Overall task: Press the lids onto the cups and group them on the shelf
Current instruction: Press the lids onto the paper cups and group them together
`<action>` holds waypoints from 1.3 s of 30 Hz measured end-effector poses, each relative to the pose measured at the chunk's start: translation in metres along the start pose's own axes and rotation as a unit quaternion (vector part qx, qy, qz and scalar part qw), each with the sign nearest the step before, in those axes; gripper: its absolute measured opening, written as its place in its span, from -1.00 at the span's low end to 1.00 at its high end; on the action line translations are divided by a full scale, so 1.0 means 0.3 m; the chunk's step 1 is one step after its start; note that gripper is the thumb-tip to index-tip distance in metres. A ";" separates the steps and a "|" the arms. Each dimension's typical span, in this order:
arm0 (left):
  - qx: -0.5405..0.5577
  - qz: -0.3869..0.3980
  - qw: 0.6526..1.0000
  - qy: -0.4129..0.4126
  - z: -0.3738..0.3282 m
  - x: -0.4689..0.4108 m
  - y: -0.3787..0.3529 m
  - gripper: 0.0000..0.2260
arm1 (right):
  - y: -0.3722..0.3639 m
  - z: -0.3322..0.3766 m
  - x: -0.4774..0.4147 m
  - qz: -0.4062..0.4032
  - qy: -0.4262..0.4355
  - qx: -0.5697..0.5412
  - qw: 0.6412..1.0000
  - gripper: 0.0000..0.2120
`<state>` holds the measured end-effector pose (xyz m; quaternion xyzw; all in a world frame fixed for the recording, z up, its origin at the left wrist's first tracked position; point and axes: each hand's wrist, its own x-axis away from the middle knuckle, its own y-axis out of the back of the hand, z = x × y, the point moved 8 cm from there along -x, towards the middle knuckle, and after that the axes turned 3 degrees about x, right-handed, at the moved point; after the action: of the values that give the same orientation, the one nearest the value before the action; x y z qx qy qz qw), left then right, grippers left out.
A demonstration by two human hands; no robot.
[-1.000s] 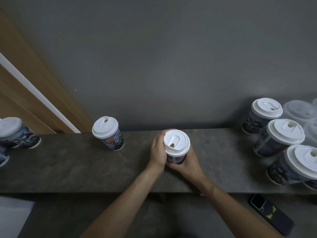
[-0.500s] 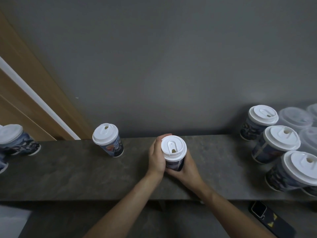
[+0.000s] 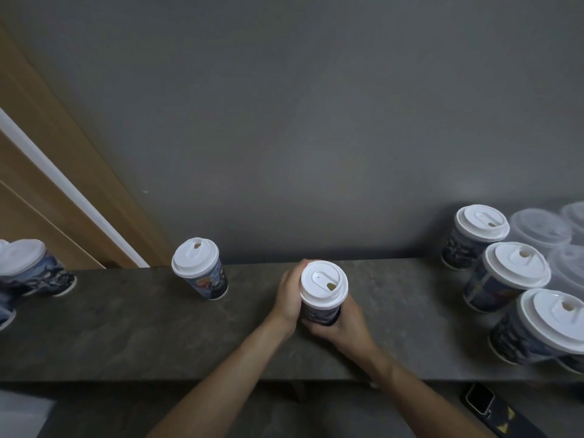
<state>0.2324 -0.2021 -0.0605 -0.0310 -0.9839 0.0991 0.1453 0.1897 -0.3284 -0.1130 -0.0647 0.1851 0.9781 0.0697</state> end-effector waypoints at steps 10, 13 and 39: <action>0.024 -0.063 0.996 -0.061 -0.017 0.031 0.033 -0.64 | -0.034 -0.003 -0.019 0.033 0.007 0.040 0.999 -0.11; -0.001 0.024 0.999 -0.027 -0.037 0.020 -0.023 -0.63 | -0.023 -0.011 -0.011 0.024 0.003 0.033 0.999 -0.14; -0.005 0.042 0.999 0.025 -0.018 -0.014 -0.008 -0.64 | -0.005 0.012 -0.006 0.014 0.007 0.020 1.000 -0.18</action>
<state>0.2377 -0.2040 -0.0561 -0.0759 -0.9783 0.0992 0.1655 0.1913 -0.3260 -0.1099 -0.0673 0.2059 0.9746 0.0564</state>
